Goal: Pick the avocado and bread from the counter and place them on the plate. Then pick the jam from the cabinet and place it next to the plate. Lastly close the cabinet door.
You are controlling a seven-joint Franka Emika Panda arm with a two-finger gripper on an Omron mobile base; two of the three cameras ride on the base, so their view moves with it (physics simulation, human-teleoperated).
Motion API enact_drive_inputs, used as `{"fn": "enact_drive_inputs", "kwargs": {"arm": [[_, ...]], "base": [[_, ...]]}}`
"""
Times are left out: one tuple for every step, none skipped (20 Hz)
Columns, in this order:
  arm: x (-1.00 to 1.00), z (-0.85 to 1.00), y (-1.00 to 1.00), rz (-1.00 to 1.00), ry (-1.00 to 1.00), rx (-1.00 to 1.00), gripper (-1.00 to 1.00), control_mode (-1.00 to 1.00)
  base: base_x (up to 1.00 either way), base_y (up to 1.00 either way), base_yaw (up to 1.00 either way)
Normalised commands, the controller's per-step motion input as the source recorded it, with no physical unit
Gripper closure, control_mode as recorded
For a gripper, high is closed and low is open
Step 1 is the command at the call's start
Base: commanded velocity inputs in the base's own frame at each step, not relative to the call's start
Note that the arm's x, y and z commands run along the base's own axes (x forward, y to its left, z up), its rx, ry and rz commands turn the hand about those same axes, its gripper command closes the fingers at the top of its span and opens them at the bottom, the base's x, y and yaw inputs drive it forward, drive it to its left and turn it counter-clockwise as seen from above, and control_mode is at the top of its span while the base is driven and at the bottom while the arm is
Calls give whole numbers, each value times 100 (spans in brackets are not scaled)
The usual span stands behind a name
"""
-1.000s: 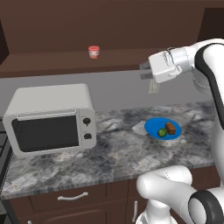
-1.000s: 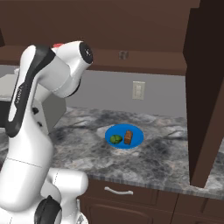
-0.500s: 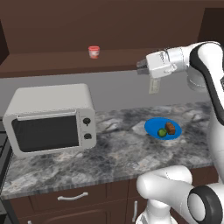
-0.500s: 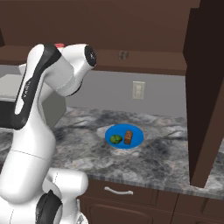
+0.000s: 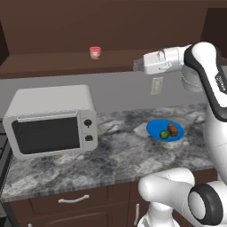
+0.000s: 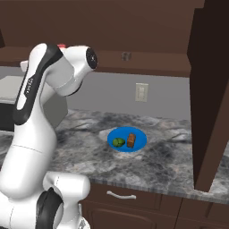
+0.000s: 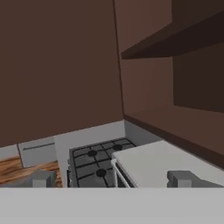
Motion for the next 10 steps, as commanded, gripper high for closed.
{"fn": "enact_drive_inputs", "kwargs": {"arm": [[14, 6, 9, -4, 3, 5, -100, -100], [13, 5, 9, -4, 2, 5, -100, -100], [13, 5, 10, -4, 2, 5, -100, -100], [15, 4, 10, -4, 2, 5, -100, -100], [16, 4, 11, -4, 2, 5, -100, -100], [15, 2, 11, -4, 1, 4, -100, -100], [16, 2, 11, -4, 1, 4, -100, -100], [16, 1, 10, -4, 0, 4, -100, -100], [17, 0, 11, -5, 0, 3, -100, -100], [18, 0, 6, -5, 1, 1, -100, -100]], "base": [[0, 0, 0], [0, 0, 0], [0, 0, 0], [0, 0, 0], [0, 0, 0], [0, 0, 0], [0, 0, 0], [0, 0, 0], [0, 0, 0], [0, 0, 0]]}}
